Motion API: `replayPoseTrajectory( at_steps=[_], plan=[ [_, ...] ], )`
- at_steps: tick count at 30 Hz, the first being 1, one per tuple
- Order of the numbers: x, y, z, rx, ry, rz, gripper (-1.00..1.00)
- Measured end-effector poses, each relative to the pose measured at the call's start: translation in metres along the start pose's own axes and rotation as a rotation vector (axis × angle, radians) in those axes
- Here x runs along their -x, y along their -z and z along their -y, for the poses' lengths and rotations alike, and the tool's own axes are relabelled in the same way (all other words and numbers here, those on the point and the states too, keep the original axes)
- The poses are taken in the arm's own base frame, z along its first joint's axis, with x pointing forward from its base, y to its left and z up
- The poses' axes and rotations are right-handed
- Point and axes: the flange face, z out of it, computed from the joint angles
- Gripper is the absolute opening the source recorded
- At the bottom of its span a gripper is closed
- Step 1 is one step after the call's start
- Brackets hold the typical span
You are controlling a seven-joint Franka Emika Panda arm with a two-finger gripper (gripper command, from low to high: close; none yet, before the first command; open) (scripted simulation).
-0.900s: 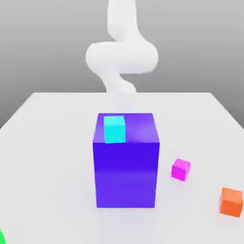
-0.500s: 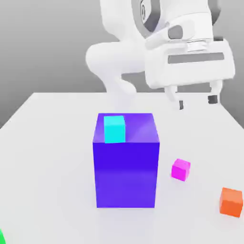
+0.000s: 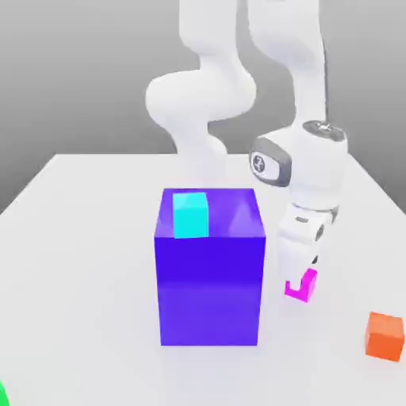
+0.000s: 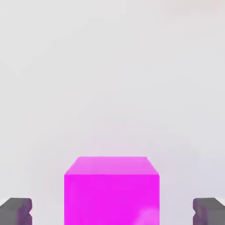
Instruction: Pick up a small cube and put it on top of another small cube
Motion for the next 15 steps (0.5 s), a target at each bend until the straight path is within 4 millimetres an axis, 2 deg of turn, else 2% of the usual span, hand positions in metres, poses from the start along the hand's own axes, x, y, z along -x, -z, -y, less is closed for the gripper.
replayPoseTrajectory(
  at_steps=[1,8,15],
  plan=[
    [0.001,-0.004,0.000,0.002,0.000,-0.001,-1.00],
    [0.001,-0.004,0.000,0.003,0.000,-0.001,-1.00],
    [-0.001,0.042,0.001,0.000,0.001,0.001,-1.00]
  ],
)
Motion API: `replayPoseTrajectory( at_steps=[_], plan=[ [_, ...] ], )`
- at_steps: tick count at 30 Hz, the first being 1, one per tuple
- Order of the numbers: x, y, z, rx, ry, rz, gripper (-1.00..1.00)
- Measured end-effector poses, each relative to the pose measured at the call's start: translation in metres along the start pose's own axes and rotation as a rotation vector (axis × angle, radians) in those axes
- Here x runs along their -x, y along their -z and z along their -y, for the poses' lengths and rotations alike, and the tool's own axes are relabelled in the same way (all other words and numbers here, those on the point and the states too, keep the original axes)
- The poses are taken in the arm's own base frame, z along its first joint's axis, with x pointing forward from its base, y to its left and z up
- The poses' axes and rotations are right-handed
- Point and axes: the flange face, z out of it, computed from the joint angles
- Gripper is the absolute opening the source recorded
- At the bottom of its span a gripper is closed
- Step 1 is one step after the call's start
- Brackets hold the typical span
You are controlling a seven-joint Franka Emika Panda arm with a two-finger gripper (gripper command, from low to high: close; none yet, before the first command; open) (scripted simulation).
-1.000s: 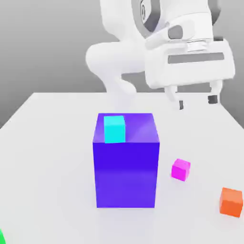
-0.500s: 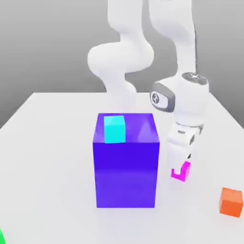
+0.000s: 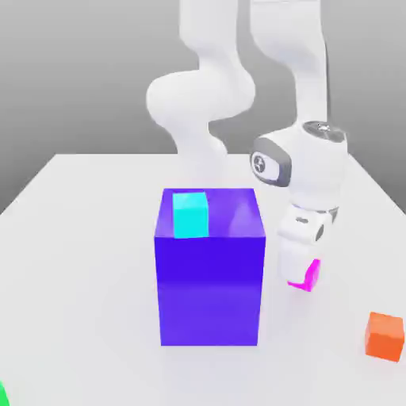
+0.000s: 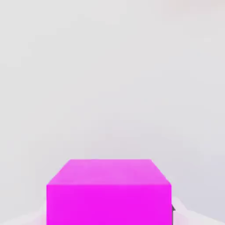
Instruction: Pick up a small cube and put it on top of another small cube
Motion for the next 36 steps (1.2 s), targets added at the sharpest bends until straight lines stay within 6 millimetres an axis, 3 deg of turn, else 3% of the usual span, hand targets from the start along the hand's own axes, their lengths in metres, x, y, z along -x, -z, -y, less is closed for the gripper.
replayPoseTrajectory(
  at_steps=[2,4,9,11,16,20,24,29,31,32,33,36],
  plan=[
    [0.001,0.013,-0.001,0.005,-0.005,-0.002,-1.00],
    [-0.013,0.017,-0.009,0.009,-0.090,-0.007,-1.00],
    [-0.086,0.032,-0.038,0.016,-0.272,-0.061,-1.00],
    [-0.117,0.038,-0.062,0.022,-0.353,-0.076,-1.00],
    [-0.180,0.046,-0.163,0.034,-0.632,-0.058,-1.00],
    [-0.201,0.050,-0.267,0.032,-0.876,-0.031,-1.00],
    [-0.196,0.056,-0.368,0.021,-1.094,-0.011,-1.00],
    [-0.165,0.064,-0.488,0.005,-1.341,-0.005,-1.00],
    [-0.151,0.042,-0.532,0.002,-1.427,-0.006,-1.00],
    [-0.147,0.026,-0.542,0.002,-1.446,-0.007,-1.00],
    [-0.145,0.015,-0.547,0.001,-1.456,-0.007,1.00],
    [-0.145,0.015,-0.547,0.001,-1.456,-0.007,1.00]
  ],
)
